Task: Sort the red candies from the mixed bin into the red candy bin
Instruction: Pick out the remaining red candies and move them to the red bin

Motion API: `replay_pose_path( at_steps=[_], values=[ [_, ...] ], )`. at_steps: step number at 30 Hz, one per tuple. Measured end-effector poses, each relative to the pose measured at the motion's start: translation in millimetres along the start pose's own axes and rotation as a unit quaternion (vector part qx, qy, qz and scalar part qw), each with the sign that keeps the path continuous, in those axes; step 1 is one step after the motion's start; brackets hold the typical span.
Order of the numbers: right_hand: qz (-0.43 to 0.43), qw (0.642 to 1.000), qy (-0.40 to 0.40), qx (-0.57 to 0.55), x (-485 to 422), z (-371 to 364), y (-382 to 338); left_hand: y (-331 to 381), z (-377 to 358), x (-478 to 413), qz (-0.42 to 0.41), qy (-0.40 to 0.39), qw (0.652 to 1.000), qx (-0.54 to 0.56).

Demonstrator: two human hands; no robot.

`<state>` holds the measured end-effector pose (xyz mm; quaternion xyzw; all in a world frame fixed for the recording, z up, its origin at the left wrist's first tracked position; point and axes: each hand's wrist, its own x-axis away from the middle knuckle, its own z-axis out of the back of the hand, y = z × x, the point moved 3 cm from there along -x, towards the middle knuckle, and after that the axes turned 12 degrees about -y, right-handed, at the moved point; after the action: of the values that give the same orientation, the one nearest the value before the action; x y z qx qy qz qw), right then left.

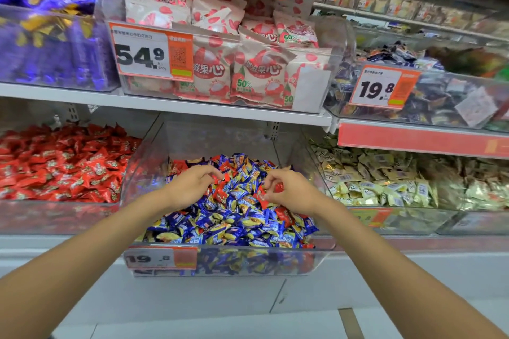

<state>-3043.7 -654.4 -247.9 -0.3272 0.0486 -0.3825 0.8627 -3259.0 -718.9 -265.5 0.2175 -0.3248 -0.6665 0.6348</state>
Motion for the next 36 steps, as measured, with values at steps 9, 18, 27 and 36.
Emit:
replay_pose_path(
  at_steps=[9,18,27,36],
  values=[
    [-0.023,0.998,-0.012,0.058,33.8,16.0,3.6,-5.4,-9.6,-6.3,0.006,0.015,0.999,-0.041],
    [-0.033,0.99,-0.113,0.076,39.8,-2.6,8.1,-7.8,2.8,4.3,0.054,0.075,0.992,-0.083],
    [0.01,0.998,-0.018,-0.063,30.9,21.5,-3.7,-11.4,13.4,-6.9,0.09,0.133,0.984,-0.078],
    [0.012,0.998,0.032,-0.05,6.7,24.0,-9.5,-7.6,-0.8,-38.1,0.069,0.035,0.992,-0.101]
  ],
)
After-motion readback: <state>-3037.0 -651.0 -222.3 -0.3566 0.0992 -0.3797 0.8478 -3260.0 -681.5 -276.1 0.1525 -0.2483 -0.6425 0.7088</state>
